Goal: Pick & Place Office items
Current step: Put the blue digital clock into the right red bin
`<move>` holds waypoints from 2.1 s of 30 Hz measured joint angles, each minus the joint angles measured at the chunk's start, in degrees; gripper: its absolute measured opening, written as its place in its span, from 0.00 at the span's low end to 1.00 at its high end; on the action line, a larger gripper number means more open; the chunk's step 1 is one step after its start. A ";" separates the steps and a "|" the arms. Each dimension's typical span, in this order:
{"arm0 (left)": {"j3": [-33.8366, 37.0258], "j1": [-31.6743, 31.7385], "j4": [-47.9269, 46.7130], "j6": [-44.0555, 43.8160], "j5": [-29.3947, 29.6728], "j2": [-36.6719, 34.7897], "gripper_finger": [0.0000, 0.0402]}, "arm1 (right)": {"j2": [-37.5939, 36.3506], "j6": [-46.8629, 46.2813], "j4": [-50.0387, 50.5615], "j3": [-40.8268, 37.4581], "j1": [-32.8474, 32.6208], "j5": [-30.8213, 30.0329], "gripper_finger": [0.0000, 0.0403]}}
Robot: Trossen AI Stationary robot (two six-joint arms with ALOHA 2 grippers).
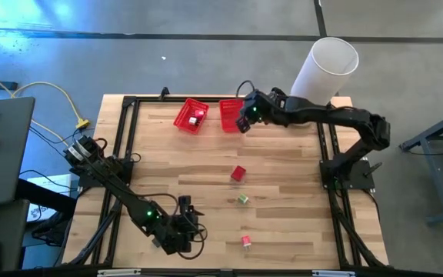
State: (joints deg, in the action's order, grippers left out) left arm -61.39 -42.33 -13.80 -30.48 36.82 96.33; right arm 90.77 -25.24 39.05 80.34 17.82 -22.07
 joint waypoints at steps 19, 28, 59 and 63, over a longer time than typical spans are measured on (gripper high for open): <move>0.07 5.28 -5.72 1.20 -2.99 0.00 0.57 | 20.81 4.75 12.31 23.76 8.53 7.46 0.12; 0.07 5.95 -5.80 3.69 -5.25 0.00 0.57 | 27.00 2.97 19.47 33.09 11.16 10.72 0.12; 0.12 5.79 -8.31 5.22 -5.05 -0.65 0.57 | 37.21 1.49 17.83 33.09 12.59 16.40 0.12; 0.12 5.95 -8.31 5.26 -5.03 -0.66 0.57 | 37.21 1.05 18.22 33.09 12.77 16.27 0.12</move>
State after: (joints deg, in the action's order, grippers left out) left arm -61.28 -36.38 -22.11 -25.22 31.79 95.68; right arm 127.98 -24.19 57.28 113.43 30.60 -5.80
